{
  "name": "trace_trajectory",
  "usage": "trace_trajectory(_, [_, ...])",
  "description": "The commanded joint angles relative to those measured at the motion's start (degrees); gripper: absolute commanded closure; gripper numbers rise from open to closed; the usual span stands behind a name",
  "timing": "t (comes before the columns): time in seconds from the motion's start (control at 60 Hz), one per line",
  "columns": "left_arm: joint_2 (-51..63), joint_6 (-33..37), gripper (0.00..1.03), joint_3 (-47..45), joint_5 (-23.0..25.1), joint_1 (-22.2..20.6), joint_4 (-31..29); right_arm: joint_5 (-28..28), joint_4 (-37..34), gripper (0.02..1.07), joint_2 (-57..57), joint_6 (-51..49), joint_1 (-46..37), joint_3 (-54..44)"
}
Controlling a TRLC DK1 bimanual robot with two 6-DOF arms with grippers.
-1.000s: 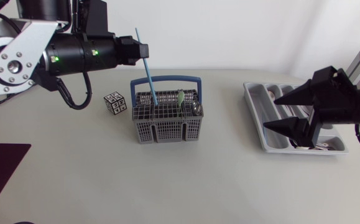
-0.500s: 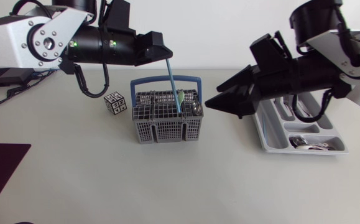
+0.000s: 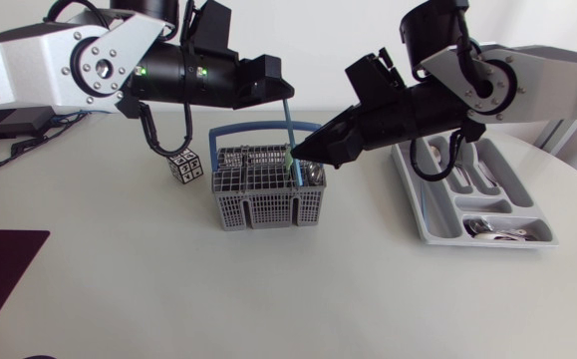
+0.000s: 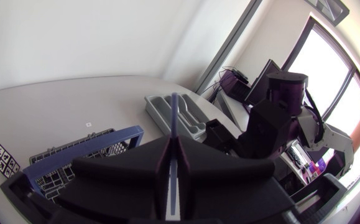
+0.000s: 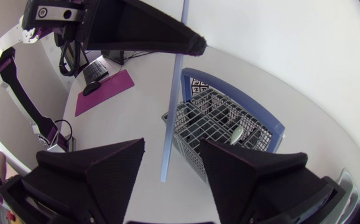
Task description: Transfer all utensils from the basket to the drawer tray.
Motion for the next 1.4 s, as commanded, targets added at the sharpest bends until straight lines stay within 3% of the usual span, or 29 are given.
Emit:
trace_trajectory(0.0, [1.49, -1.46, 0.99, 1.94, 1.14, -0.40, -0.23, -0.21, 0.98, 0.64, 1.94, 2.00, 1.04, 1.50])
trace_trajectory(0.1, [1.49, -1.55, 0.99, 1.85, 1.32, -0.31, -0.40, 0.31, 1.42, 0.85, 2.56, 2.09, 1.65, 2.03])
trace_trajectory(0.25, [1.05, -1.46, 0.99, 1.24, 1.32, -0.13, -0.32, 0.40, 1.51, 1.00, 2.65, 2.09, 1.91, 2.03])
trace_trajectory(0.45, [0.35, -1.64, 0.92, 1.24, 1.32, 0.31, 0.21, 0.14, 0.98, 1.02, 2.21, 0.60, 2.62, -0.08])
trace_trajectory(0.55, [0.00, -1.99, 0.75, 2.91, 1.32, 0.57, 0.21, 0.14, 0.28, 1.02, 1.86, -0.28, 2.88, -1.14])
trace_trajectory(0.633, [0.09, -2.25, 0.48, 5.81, 1.32, 1.10, -0.75, 0.14, -0.42, 1.02, 1.15, -1.16, 3.06, -2.45])
trace_trajectory(0.767, [0.79, -2.34, 0.17, 10.73, 1.32, 2.50, -2.86, 0.14, -2.18, 1.02, -0.52, -3.71, 2.79, -5.35])
trace_trajectory(0.883, [0.88, -2.52, 0.10, 14.33, 1.06, 4.00, -4.36, 0.14, -4.38, 1.02, -2.98, -7.66, 0.42, -8.87])
trace_trajectory(1.083, [1.76, 0.03, 0.07, 18.02, -2.64, 5.49, -8.05, -0.92, -11.50, 1.02, -7.28, -21.81, -12.15, -14.32])
trace_trajectory(1.25, [3.87, 9.35, 0.04, 17.94, -10.28, 3.29, -13.59, -2.41, -20.64, 1.02, -7.28, -41.94, -28.23, -14.58])
trace_trajectory(1.383, [4.04, 14.80, 0.04, 13.19, -14.41, 0.66, -13.24, -2.06, -23.98, 1.02, -4.91, -56.97, -40.01, -13.26])
